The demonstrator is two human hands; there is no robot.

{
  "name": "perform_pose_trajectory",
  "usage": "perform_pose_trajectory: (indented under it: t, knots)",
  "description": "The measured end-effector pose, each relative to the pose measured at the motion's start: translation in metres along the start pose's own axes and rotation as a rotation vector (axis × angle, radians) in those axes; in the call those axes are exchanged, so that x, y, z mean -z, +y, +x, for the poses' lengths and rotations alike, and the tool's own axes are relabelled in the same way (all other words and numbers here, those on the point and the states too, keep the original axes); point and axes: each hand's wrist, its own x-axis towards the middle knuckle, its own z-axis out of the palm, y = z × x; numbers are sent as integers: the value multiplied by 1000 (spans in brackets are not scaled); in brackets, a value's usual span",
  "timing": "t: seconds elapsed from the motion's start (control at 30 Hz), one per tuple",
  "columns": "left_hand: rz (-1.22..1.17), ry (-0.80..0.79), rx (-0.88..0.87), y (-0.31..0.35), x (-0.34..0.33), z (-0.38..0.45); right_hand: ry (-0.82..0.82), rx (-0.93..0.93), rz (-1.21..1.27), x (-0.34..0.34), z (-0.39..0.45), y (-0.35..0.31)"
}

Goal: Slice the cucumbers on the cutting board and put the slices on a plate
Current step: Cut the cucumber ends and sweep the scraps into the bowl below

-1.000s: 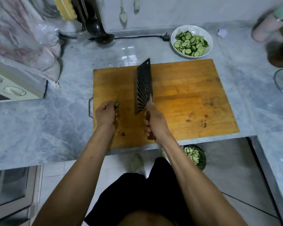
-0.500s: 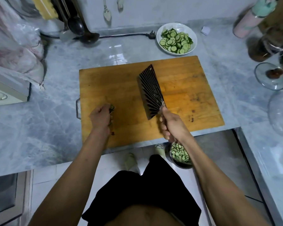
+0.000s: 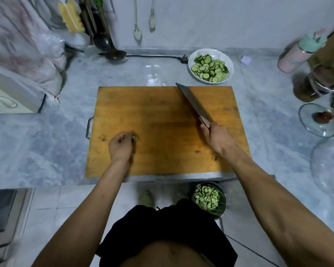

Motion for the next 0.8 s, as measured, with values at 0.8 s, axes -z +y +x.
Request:
perform_pose_trajectory:
  t: [0.8]
  knots:
    - [504,53,-691,-48,-98,-62,-151,298,-68,-11,-23,49]
